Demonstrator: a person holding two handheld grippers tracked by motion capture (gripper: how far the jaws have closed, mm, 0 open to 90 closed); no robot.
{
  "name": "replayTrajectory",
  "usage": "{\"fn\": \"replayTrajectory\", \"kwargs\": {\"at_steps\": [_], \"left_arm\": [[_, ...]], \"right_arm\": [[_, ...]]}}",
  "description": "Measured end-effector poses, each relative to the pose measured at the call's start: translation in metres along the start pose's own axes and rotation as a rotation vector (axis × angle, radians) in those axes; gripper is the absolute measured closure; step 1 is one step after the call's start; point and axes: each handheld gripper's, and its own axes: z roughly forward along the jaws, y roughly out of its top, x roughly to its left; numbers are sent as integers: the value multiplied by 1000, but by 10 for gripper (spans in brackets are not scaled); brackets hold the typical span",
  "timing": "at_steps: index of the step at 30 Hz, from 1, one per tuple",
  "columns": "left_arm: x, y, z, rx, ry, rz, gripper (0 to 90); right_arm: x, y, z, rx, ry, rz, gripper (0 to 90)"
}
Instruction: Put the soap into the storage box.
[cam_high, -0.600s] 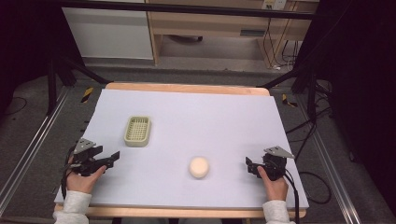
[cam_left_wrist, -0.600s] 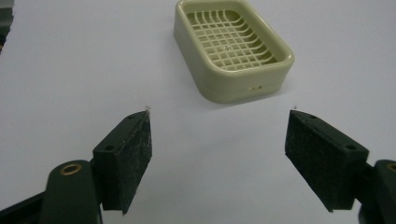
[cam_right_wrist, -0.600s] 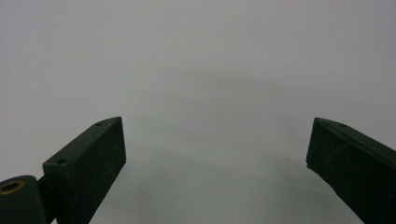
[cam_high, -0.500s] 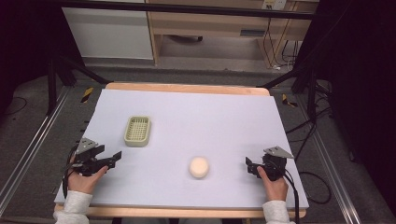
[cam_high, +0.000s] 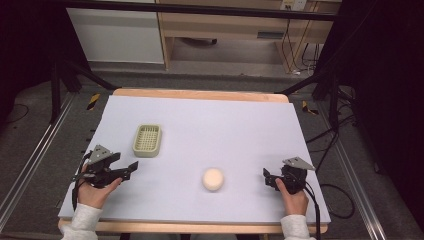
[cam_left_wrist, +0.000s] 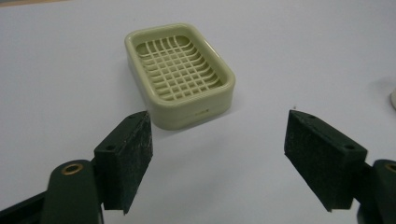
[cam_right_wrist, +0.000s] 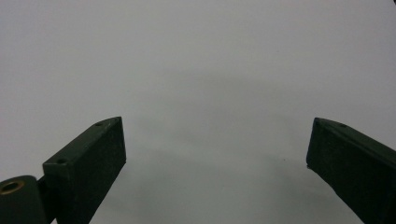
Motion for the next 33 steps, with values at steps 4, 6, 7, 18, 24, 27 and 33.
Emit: {"fn": "replayTrajectory", "kwargs": {"at_steps": [4,6,7,18,24,27,33], "left_arm": [[-7,5,3,-1,-16,20,236],[-10,6,6,2,-23,27,237],[-13,9,9,6,-29,30,237],[-30,20,16,-1,-63,66,240],[-40,26,22,1,-83,83,241],[-44,28,23,0,-90,91,241],[-57,33,32,0,-116,107,241]], "right_arm": [[0,0,0,-4,-1,-7,51],[0,0,0,1,0,-2,51],[-1,0,1,2,5,-1,51],[0,0,0,2,3,-3,51],[0,0,0,2,7,-5,51],[0,0,0,2,8,-7,51],[0,0,0,-2,3,-14,51]]}}
